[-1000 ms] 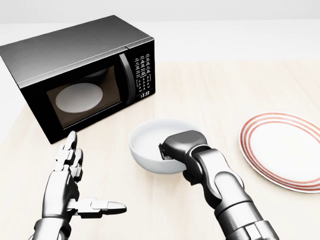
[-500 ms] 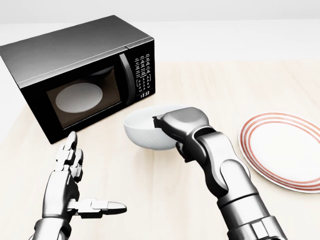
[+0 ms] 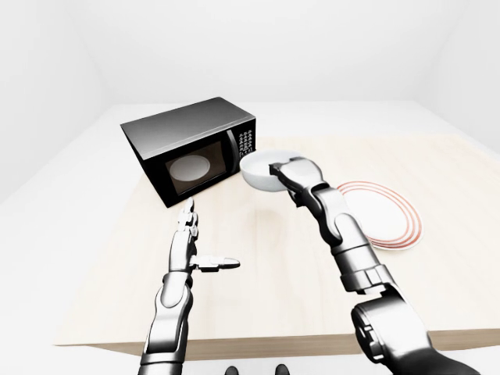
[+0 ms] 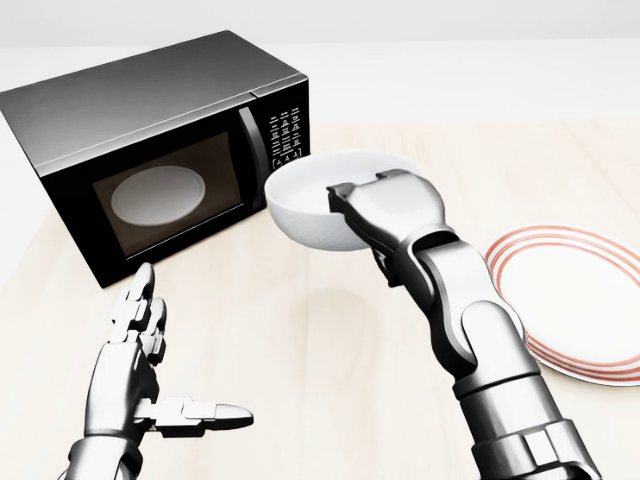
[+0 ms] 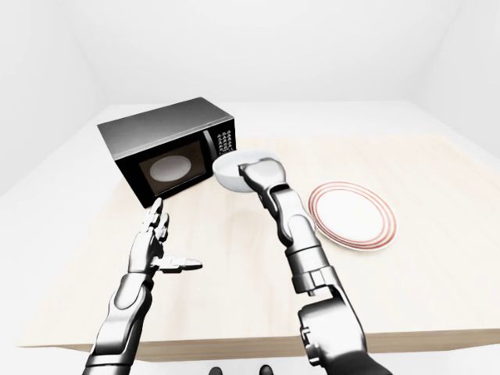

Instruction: Pick up the white bowl and put it on the plate.

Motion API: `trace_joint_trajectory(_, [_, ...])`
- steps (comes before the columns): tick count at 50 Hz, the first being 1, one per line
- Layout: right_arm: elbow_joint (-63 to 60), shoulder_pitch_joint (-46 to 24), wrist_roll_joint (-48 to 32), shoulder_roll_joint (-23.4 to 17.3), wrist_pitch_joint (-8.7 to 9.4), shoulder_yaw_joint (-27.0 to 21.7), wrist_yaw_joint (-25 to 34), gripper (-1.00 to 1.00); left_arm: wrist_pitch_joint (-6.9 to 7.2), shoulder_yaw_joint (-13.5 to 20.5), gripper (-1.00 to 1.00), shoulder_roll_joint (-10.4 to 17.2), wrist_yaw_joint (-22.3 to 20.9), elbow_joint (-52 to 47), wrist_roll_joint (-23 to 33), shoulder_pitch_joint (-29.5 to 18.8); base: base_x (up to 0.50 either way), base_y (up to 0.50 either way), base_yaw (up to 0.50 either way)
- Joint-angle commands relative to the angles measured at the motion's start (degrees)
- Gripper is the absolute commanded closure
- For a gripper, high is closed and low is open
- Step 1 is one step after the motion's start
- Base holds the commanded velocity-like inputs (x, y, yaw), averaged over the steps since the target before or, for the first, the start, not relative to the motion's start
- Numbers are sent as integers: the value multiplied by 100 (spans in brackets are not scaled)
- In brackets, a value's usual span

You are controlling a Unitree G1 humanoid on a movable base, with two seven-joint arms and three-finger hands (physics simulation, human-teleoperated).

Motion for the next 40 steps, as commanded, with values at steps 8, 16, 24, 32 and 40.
trace_joint_trajectory(8, [136, -273, -614, -228, 15, -142, -1147, 100, -19, 9, -100, 2, 3, 46, -5, -25, 0, 0, 0])
trace_joint_trajectory(16, [168, -266, -568, -310, 104, -222, -1208, 100, -14, 18, -100, 7, -2, 37, -15, -15, 0, 0, 0])
trace_joint_trajectory(24, [245, -193, -515, -439, 185, -281, -1345, 100, 16, 14, -100, 5, 0, 3, -16, -9, 0, 0, 0])
trace_joint_trajectory(32, [336, -95, -376, -645, 229, -392, -1467, 100, 45, 6, -100, 2, 3, -33, -8, 0, 0, 0, 0])
trace_joint_trajectory(40, [559, -157, -216, -914, 323, -522, -1583, 100, 17, 10, -100, 4, 8, 26, -7, -31, 0, 0, 0])
